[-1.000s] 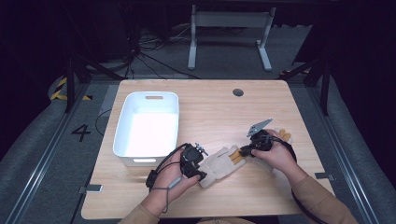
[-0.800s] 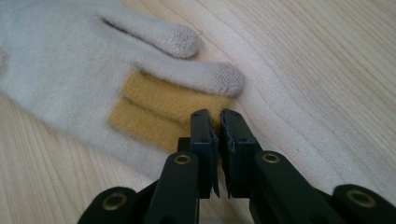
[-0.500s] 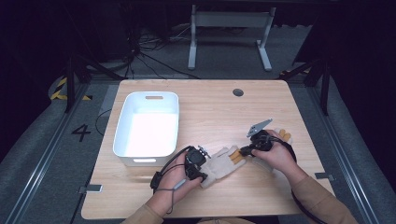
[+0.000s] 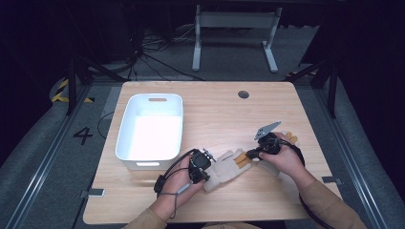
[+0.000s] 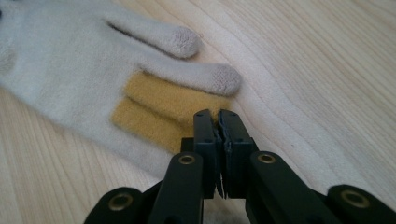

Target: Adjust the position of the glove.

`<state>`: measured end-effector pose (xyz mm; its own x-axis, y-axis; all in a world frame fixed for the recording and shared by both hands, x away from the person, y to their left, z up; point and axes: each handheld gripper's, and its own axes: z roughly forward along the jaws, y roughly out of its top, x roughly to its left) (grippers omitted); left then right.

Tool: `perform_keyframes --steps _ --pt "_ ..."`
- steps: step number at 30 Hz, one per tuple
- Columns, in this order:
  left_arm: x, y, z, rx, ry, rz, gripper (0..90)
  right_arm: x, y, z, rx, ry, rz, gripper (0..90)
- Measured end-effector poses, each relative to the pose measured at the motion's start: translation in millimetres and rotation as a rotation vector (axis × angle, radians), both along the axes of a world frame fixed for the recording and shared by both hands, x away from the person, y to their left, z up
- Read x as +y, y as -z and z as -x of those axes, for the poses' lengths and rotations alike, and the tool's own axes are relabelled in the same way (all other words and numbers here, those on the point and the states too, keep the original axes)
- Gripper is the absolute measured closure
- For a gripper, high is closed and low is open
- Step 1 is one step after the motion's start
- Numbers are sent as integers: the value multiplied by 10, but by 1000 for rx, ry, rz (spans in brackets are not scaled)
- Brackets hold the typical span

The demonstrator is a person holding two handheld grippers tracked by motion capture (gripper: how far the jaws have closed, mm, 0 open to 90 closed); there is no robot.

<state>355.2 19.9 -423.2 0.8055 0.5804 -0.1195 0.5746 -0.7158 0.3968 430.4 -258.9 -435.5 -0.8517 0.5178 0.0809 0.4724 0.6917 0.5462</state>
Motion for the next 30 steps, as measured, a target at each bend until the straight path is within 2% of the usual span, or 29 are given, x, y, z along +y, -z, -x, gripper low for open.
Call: perform_keyframes --steps 4,5,7,9,14,16,20,24,27,30 --pt "20 -61 -6 -5 22 0 832 -35 -53 29 -9 7 -13 880" --pt "29 -103 -2 2 58 6 832 -64 -101 55 -14 9 -23 883" --pt "34 -123 -4 1 63 4 832 -76 -127 73 -18 12 -27 883" --pt "38 -185 -9 -12 94 4 832 -103 -209 142 -31 11 -45 884" --pt "55 -300 -11 -37 116 6 834 -138 -322 247 -52 9 -62 885" --pt "88 -379 -29 -44 149 10 834 -160 -393 321 -63 9 -69 885" --pt "137 -430 -62 -24 192 17 832 -179 -471 432 -74 6 -72 884" --pt "142 -421 -97 -6 218 1 833 -171 -491 514 -59 10 -63 884" --pt "95 -358 -152 14 259 -15 832 -163 -480 585 -24 8 -42 884" --pt "73 -317 -184 26 278 -24 832 -163 -458 623 -1 3 -23 884"
